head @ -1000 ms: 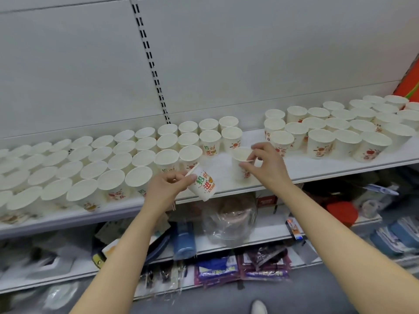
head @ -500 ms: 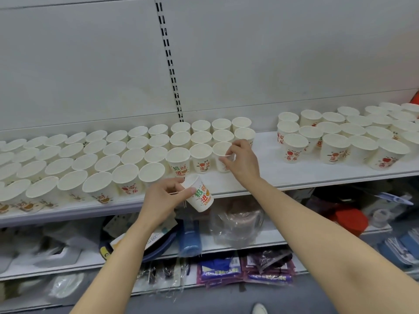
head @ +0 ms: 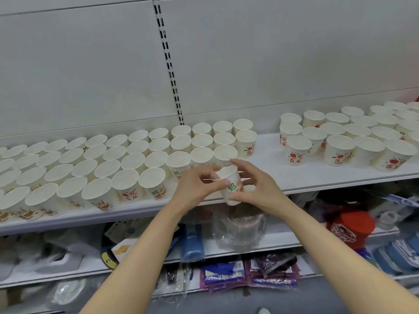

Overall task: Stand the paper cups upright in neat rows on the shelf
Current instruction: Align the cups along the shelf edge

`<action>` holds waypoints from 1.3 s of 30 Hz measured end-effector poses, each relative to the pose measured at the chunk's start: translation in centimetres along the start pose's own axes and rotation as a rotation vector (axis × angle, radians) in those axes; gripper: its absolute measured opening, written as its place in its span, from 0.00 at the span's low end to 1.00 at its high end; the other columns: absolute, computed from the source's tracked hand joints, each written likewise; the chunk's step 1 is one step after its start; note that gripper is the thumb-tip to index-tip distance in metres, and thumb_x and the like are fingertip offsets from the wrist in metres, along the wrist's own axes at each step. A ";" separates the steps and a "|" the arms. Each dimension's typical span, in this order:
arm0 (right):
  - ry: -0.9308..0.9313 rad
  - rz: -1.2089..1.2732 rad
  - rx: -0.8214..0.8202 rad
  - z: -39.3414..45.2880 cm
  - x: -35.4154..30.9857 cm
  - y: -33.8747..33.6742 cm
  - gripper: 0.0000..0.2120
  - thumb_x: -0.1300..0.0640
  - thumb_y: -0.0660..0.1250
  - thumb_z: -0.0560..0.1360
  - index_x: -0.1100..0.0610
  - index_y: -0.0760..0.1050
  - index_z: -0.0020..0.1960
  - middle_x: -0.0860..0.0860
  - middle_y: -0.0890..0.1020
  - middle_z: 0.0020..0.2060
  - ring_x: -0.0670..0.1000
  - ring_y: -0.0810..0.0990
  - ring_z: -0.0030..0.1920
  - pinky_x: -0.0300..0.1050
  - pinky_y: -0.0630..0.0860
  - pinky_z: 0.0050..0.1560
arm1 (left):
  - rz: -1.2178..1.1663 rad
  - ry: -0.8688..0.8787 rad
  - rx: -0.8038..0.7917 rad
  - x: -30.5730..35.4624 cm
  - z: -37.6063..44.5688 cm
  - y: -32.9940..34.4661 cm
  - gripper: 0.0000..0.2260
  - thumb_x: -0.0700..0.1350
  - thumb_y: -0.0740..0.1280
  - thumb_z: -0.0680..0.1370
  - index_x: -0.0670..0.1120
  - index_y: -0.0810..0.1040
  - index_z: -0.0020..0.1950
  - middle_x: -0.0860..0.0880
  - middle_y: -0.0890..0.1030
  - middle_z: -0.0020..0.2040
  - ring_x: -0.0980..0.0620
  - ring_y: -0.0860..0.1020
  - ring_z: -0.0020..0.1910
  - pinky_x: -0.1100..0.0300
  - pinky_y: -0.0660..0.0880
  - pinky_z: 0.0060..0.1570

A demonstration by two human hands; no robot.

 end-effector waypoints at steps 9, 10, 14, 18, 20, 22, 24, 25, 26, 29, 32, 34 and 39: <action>0.261 0.177 0.356 2.3 3.9 -5.1 0.34 0.58 0.77 0.67 0.51 0.67 0.69 0.47 0.75 0.58 0.45 0.75 0.54 0.32 0.75 0.41 | 0.389 0.141 0.167 0.9 6.1 1.4 0.19 0.55 0.76 0.69 0.55 0.80 0.58 0.57 0.80 0.59 0.54 0.74 0.60 0.55 0.72 0.60; 0.284 0.175 0.372 2.9 4.4 -5.5 0.34 0.60 0.77 0.67 0.51 0.66 0.69 0.48 0.74 0.58 0.44 0.75 0.53 0.31 0.74 0.40 | 0.557 0.159 0.163 0.5 6.9 1.2 0.20 0.54 0.76 0.69 0.54 0.79 0.60 0.55 0.79 0.61 0.50 0.73 0.62 0.52 0.71 0.60; 0.281 0.145 0.381 5.0 6.0 -5.7 0.33 0.65 0.75 0.66 0.52 0.67 0.66 0.48 0.75 0.56 0.44 0.75 0.50 0.32 0.74 0.42 | 0.901 0.182 0.050 -1.4 8.6 1.7 0.16 0.49 0.74 0.71 0.51 0.82 0.58 0.51 0.78 0.64 0.45 0.72 0.62 0.50 0.68 0.61; 0.252 0.058 0.378 6.5 7.0 -5.2 0.32 0.64 0.75 0.65 0.51 0.66 0.64 0.48 0.75 0.55 0.48 0.74 0.53 0.37 0.72 0.48 | 0.892 0.211 0.094 -1.2 9.3 2.2 0.10 0.48 0.71 0.73 0.51 0.83 0.54 0.52 0.79 0.61 0.46 0.72 0.59 0.51 0.69 0.58; 0.238 0.016 0.388 7.1 7.3 -5.0 0.32 0.62 0.75 0.64 0.52 0.65 0.64 0.48 0.74 0.56 0.49 0.73 0.55 0.37 0.70 0.50 | 0.887 0.219 0.088 -0.8 9.5 2.6 0.08 0.48 0.71 0.73 0.51 0.84 0.52 0.52 0.80 0.60 0.46 0.73 0.58 0.51 0.69 0.56; 0.212 -0.040 0.399 7.6 7.6 -4.9 0.32 0.61 0.76 0.64 0.53 0.65 0.64 0.48 0.74 0.56 0.49 0.73 0.56 0.38 0.70 0.51 | 0.888 0.225 0.082 -0.7 9.6 2.9 0.08 0.48 0.70 0.74 0.51 0.84 0.51 0.52 0.80 0.59 0.46 0.73 0.58 0.52 0.68 0.56; 0.193 -0.089 0.406 7.8 7.9 -5.0 0.33 0.61 0.76 0.64 0.54 0.64 0.64 0.49 0.74 0.57 0.50 0.73 0.57 0.40 0.71 0.53 | 0.900 0.223 0.078 -0.8 9.8 3.0 0.08 0.48 0.70 0.74 0.51 0.84 0.51 0.53 0.80 0.59 0.46 0.73 0.57 0.52 0.69 0.56; 0.193 -0.103 0.406 7.9 8.0 -5.0 0.33 0.60 0.76 0.64 0.54 0.64 0.64 0.49 0.74 0.58 0.50 0.73 0.58 0.41 0.72 0.55 | 0.905 0.227 0.077 -0.9 9.9 3.0 0.08 0.48 0.70 0.74 0.51 0.84 0.51 0.52 0.80 0.59 0.46 0.73 0.57 0.52 0.69 0.56; 0.194 -0.110 0.403 7.9 8.1 -5.0 0.34 0.60 0.76 0.64 0.54 0.64 0.65 0.50 0.74 0.60 0.50 0.73 0.59 0.43 0.73 0.56 | 0.904 0.233 0.075 -0.9 9.9 3.1 0.08 0.48 0.71 0.73 0.51 0.84 0.51 0.52 0.81 0.59 0.46 0.73 0.57 0.51 0.70 0.57; 0.215 -0.099 0.400 7.7 8.4 -5.1 0.39 0.56 0.78 0.63 0.53 0.63 0.69 0.49 0.72 0.64 0.50 0.72 0.61 0.47 0.73 0.61 | 0.847 0.236 0.093 -0.8 9.9 3.1 0.11 0.47 0.73 0.71 0.52 0.83 0.52 0.52 0.80 0.59 0.46 0.74 0.57 0.50 0.69 0.58; 0.223 -0.072 0.441 6.4 8.2 -5.7 0.42 0.53 0.80 0.62 0.53 0.63 0.71 0.48 0.73 0.63 0.47 0.73 0.60 0.42 0.71 0.60 | 0.782 0.271 0.142 -0.1 9.6 3.3 0.17 0.49 0.76 0.69 0.52 0.82 0.58 0.51 0.79 0.62 0.45 0.74 0.60 0.50 0.68 0.60; 0.222 -0.084 0.487 4.9 8.1 -6.3 0.41 0.52 0.80 0.62 0.53 0.64 0.71 0.48 0.74 0.61 0.46 0.74 0.58 0.40 0.71 0.59 | 0.718 0.321 0.192 0.9 9.4 3.8 0.19 0.51 0.76 0.70 0.51 0.81 0.59 0.51 0.78 0.63 0.47 0.73 0.61 0.52 0.67 0.61; 0.219 -0.156 0.643 0.0 8.1 -9.1 0.31 0.52 0.77 0.67 0.52 0.70 0.66 0.47 0.79 0.56 0.45 0.77 0.54 0.42 0.74 0.57 | 0.418 0.375 0.195 4.5 9.5 8.7 0.17 0.48 0.73 0.74 0.49 0.78 0.61 0.52 0.78 0.61 0.51 0.74 0.61 0.57 0.69 0.61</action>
Point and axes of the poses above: each hand's wrist, its own z-axis towards the middle knuckle, its own y-axis out of the palm, x = y × z, the point moved 3 cm from there along z, towards the middle knuckle
